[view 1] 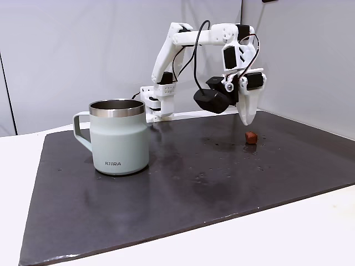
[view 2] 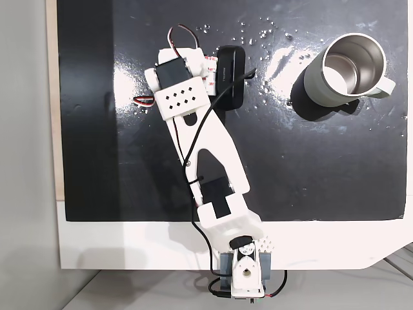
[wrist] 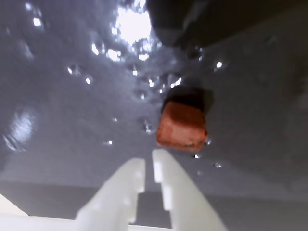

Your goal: Grasp a cube and put it in the cup.

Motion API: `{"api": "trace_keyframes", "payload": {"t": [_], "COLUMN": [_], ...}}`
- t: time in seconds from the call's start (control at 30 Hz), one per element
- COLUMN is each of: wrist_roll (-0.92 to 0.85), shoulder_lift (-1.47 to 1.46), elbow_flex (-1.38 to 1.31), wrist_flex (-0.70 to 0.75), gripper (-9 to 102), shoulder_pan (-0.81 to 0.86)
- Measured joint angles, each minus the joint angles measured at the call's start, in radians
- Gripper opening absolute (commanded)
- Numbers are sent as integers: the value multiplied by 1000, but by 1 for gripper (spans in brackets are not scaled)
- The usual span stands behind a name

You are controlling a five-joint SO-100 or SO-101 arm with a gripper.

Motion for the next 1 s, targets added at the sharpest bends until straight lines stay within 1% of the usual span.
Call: {"api": "trace_keyframes", "payload": {"t": [0.3, 0.33, 0.5, 0.57, 0.87, 1.0], "wrist_roll": [-2, -2, 3, 21, 106, 107], "shoulder_lift": [-17, -17, -17, -17, -17, -17], "elbow_flex": [0, 0, 0, 0, 48, 67], "wrist_flex": [-9, -9, -9, -9, -8, -5], "gripper": [0, 3, 26, 31, 34, 34], "shoulder_pan": [-38, -38, -37, -38, -31, -44]}}
